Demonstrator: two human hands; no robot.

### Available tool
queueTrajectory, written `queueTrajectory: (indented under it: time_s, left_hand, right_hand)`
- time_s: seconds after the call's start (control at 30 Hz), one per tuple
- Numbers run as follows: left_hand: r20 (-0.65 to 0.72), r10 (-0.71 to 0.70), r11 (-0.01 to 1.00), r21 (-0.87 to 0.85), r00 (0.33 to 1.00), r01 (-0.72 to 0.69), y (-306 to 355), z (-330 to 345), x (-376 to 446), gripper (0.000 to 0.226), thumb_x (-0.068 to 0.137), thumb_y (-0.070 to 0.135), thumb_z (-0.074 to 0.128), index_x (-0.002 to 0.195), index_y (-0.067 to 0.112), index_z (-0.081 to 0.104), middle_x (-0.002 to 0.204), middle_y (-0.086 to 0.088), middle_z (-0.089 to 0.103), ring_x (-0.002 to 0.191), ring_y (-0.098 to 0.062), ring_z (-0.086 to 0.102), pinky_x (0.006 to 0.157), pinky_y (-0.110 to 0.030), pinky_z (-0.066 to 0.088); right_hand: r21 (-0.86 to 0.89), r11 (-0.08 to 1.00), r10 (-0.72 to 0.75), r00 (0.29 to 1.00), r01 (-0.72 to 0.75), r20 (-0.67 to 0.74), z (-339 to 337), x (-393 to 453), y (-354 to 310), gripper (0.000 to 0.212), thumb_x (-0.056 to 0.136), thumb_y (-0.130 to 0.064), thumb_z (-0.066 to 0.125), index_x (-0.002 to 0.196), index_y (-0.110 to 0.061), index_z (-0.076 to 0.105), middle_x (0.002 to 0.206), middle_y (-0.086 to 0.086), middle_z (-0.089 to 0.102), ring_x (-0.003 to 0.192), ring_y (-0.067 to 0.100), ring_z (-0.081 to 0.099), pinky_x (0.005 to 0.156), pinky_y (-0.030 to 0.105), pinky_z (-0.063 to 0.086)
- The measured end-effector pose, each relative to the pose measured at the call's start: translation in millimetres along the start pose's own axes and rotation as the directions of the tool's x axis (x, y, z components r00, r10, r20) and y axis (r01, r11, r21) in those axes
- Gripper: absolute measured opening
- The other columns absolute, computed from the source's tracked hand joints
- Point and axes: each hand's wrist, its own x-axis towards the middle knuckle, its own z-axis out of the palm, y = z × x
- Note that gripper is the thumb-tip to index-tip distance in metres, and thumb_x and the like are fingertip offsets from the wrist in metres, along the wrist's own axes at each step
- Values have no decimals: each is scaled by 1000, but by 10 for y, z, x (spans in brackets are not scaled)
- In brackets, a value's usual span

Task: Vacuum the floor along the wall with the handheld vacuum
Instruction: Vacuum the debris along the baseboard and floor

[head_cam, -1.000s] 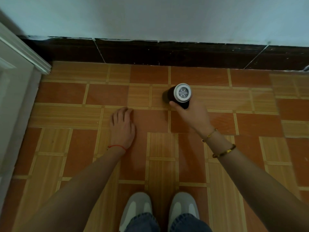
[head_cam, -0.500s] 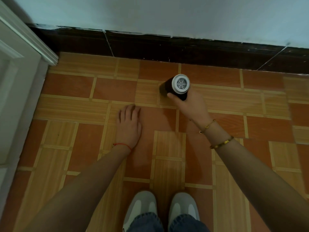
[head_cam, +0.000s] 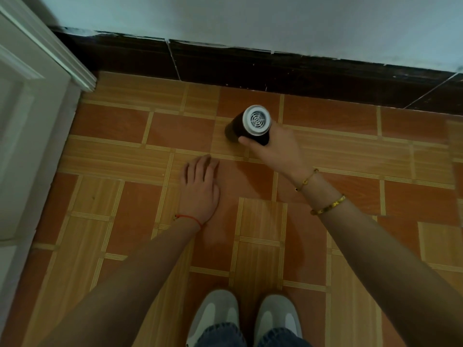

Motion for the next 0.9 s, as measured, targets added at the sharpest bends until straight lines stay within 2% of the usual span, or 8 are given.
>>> queueTrajectory:
  time_s: [0.13, 0.2, 0.33, 0.53, 0.63, 0.77, 0.9]
  left_hand:
    - [15, -5, 1000, -7, 1000, 5, 4, -7, 7, 50, 91, 22, 42, 139, 13, 49, 145, -12, 47, 136, -31, 41, 115, -54, 27]
    - [26, -4, 1000, -20, 1000, 5, 0, -11, 8, 51, 91, 23, 40, 140, 13, 49, 146, -12, 46, 137, -31, 39, 116, -55, 26]
    - [35, -4, 1000, -11, 999, 4, -1, -9, 17, 52, 89, 23, 42, 140, 13, 48, 147, -11, 45, 138, -31, 37, 116, -55, 26]
    - [47, 2, 1000, 9, 999, -2, -12, 0, 19, 55, 90, 25, 43, 143, 13, 46, 149, -11, 43, 140, -31, 37, 116, -54, 24]
    - [43, -4, 1000, 7, 999, 4, -14, -12, 27, 55, 89, 26, 44, 143, 13, 46, 149, -11, 44, 140, -31, 37, 117, -54, 24]
    - [69, -10, 1000, 19, 998, 8, -11, -28, 37, 56, 89, 28, 43, 142, 13, 47, 149, -10, 43, 139, -31, 37, 116, -54, 25]
    - [61, -9, 1000, -2, 998, 9, -21, -22, 42, 56, 89, 28, 45, 143, 14, 46, 149, -9, 43, 139, -31, 37, 117, -54, 24]
  right_hand:
    - [-5, 999, 40, 991, -41, -124, -73, 166, 49, 69, 86, -50, 68, 141, -14, 46, 128, 2, 65, 115, 19, 61, 82, 17, 43]
    - [-5, 999, 41, 990, -42, -135, -62, 247, 43, 70, 85, -52, 68, 141, -15, 47, 129, 2, 64, 116, 19, 61, 84, 19, 45]
    - [22, 1000, 17, 996, -15, -85, 94, 358, -105, 72, 85, -52, 68, 142, -15, 45, 132, 0, 63, 120, 16, 58, 81, 2, 34]
    - [65, 995, -73, 996, 69, 55, 409, 495, -336, 72, 83, -53, 70, 141, -16, 48, 131, -2, 64, 119, 15, 59, 90, 19, 46]
    - [22, 996, -81, 997, 81, 7, 483, 625, -403, 75, 82, -58, 67, 141, -18, 47, 129, -1, 65, 116, 18, 62, 91, 31, 53]
    - [2, 999, -34, 995, 34, -92, 532, 842, -485, 77, 82, -62, 64, 142, -17, 45, 129, 4, 65, 117, 25, 62, 91, 43, 53]
    - [-12, 999, -41, 997, 40, -59, 624, 988, -609, 74, 82, -61, 65, 139, -17, 46, 127, 5, 66, 116, 28, 62, 90, 45, 53]
